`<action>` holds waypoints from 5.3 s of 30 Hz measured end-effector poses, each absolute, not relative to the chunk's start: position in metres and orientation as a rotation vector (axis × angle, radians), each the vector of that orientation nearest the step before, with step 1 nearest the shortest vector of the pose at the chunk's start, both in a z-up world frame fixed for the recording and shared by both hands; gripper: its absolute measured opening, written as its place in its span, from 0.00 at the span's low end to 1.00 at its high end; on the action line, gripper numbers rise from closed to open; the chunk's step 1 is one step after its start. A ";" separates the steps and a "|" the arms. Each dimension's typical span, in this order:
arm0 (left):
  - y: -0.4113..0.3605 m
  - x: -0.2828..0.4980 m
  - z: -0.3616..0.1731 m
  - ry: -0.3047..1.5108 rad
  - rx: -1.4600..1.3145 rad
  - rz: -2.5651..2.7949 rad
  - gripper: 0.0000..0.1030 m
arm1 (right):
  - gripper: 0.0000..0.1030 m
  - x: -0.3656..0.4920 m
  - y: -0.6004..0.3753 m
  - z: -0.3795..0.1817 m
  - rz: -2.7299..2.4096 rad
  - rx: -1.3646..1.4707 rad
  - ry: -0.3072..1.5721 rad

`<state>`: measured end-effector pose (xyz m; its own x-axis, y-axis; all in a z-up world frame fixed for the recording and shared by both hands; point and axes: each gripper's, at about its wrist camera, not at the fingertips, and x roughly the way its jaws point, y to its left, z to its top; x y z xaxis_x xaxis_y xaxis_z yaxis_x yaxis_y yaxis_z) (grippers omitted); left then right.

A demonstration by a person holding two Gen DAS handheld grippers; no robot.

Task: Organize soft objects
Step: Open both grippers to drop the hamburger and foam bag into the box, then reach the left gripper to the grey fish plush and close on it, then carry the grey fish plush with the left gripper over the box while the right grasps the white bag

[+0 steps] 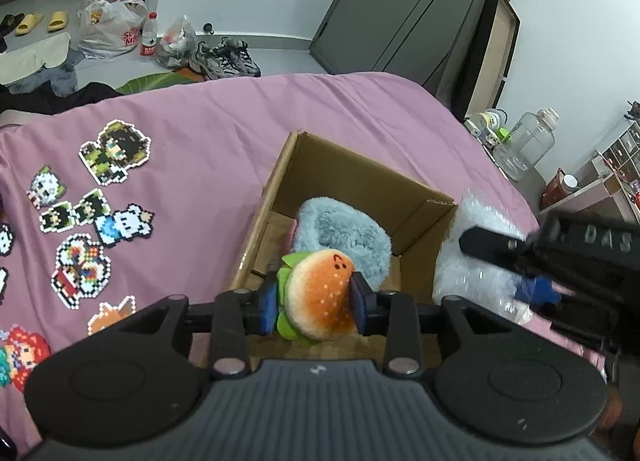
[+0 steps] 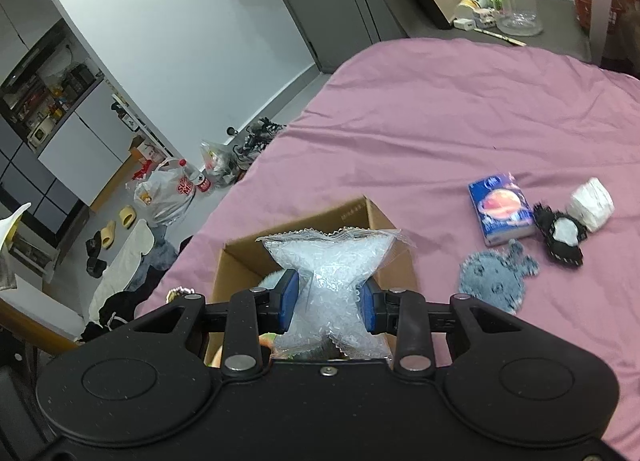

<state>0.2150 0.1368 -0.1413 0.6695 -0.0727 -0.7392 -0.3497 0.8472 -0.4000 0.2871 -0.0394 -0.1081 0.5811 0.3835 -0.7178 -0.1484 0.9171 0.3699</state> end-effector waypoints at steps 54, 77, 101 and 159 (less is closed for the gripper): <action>-0.008 0.251 -0.062 0.777 -0.276 0.158 0.75 | 0.79 0.288 -0.256 -0.097 0.299 0.449 0.880; -0.071 0.299 -0.126 0.894 -0.251 0.211 0.57 | 0.72 0.351 -0.310 -0.179 0.303 0.637 0.969; -0.076 0.328 -0.195 1.010 -0.223 0.315 0.54 | 0.72 0.379 -0.303 -0.219 0.308 0.590 0.991; 0.053 0.215 -0.082 0.838 -0.346 0.238 0.21 | 0.17 0.286 -0.230 -0.111 0.392 0.383 0.828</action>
